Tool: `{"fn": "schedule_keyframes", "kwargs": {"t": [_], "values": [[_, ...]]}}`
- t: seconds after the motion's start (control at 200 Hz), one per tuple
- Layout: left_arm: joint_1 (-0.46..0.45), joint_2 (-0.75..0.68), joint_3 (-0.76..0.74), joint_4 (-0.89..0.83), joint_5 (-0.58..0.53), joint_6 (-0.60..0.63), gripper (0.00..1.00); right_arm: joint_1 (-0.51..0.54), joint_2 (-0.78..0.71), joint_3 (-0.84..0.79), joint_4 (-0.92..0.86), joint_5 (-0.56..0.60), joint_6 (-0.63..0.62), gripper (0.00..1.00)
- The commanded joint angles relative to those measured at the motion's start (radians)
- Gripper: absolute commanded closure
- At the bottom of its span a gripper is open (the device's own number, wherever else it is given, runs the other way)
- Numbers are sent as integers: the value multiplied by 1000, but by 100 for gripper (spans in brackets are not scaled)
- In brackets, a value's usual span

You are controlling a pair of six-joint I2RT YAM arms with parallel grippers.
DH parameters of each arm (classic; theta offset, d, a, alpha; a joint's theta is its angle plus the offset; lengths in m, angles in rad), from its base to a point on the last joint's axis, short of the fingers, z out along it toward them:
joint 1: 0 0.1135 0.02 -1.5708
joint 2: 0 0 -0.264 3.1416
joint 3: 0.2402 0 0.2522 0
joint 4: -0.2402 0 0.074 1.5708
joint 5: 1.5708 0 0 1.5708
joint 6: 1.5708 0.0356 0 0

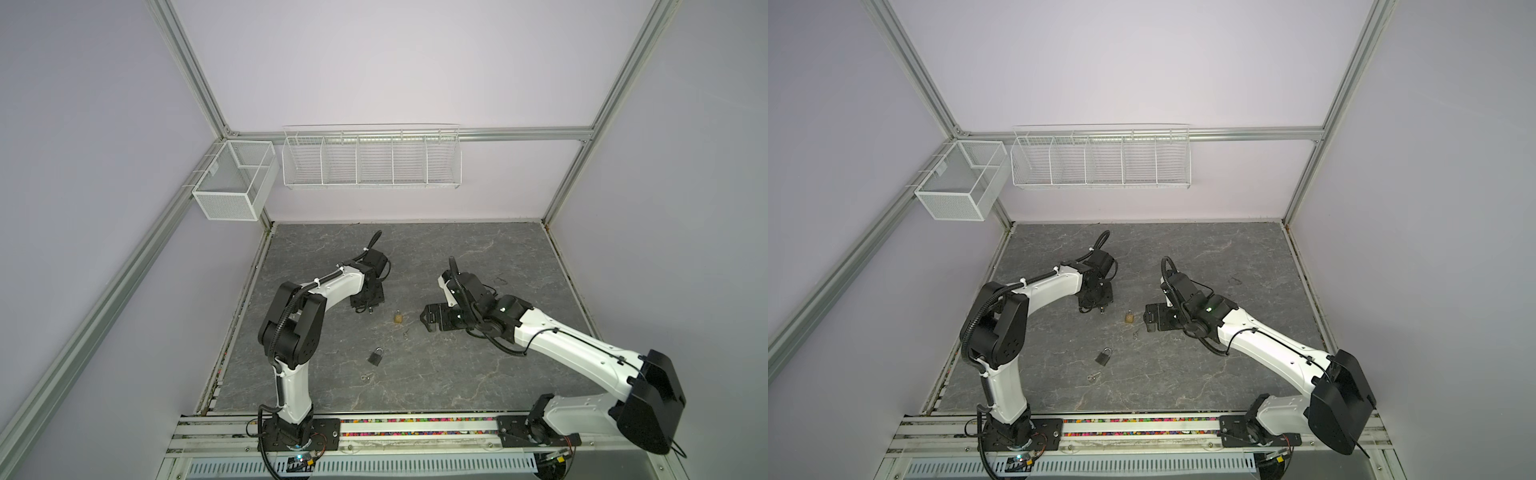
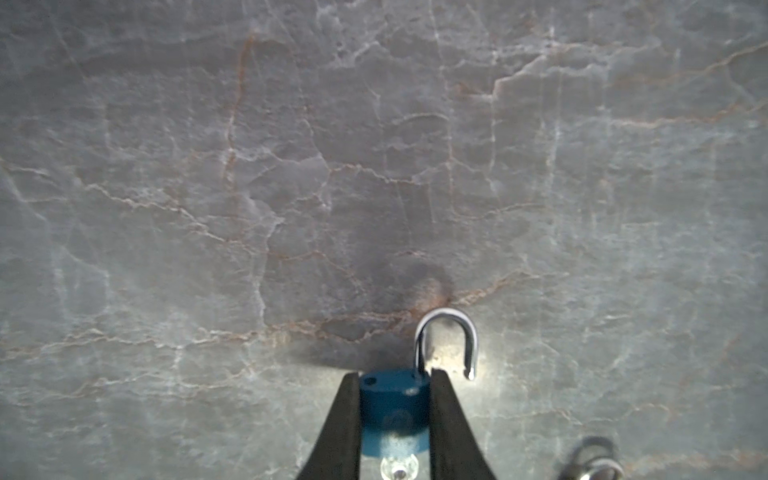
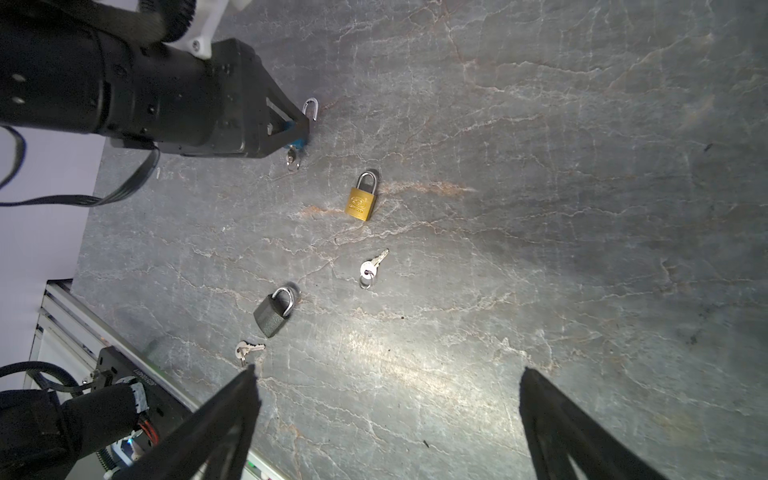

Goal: Unlock with the key
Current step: 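Set the blue padlock on the table and open the left gripper, then withdraw the left gripper while the right gripper moves toward the silver keys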

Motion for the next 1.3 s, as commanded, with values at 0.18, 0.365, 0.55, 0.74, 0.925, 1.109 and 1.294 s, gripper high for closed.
{"fn": "schedule_keyframes", "kwargs": {"t": [0.18, 0.365, 0.55, 0.74, 0.925, 1.109, 1.294], "values": [[6, -35, -90, 66, 33, -40, 100, 0, 19, 38, -30, 25, -12, 2], [6, -44, -119, 67, 9, -58, 100, 1, 27, 43, -45, 32, -1, 2], [6, -73, -133, 85, 19, -69, 78, 3, 33, 80, -90, 53, -29, 3], [6, -123, -116, 80, 39, -71, 56, 3, 54, 125, -140, 66, -75, 3], [6, -208, -123, 62, 52, -69, 50, 8, 74, 143, -157, 56, -68, 3], [6, -380, -219, 101, 94, -83, 49, 42, 129, 144, -174, 59, -1, 9], [6, -554, -338, 110, 112, -96, 49, 116, 212, 169, -171, 89, 50, 15]]}}
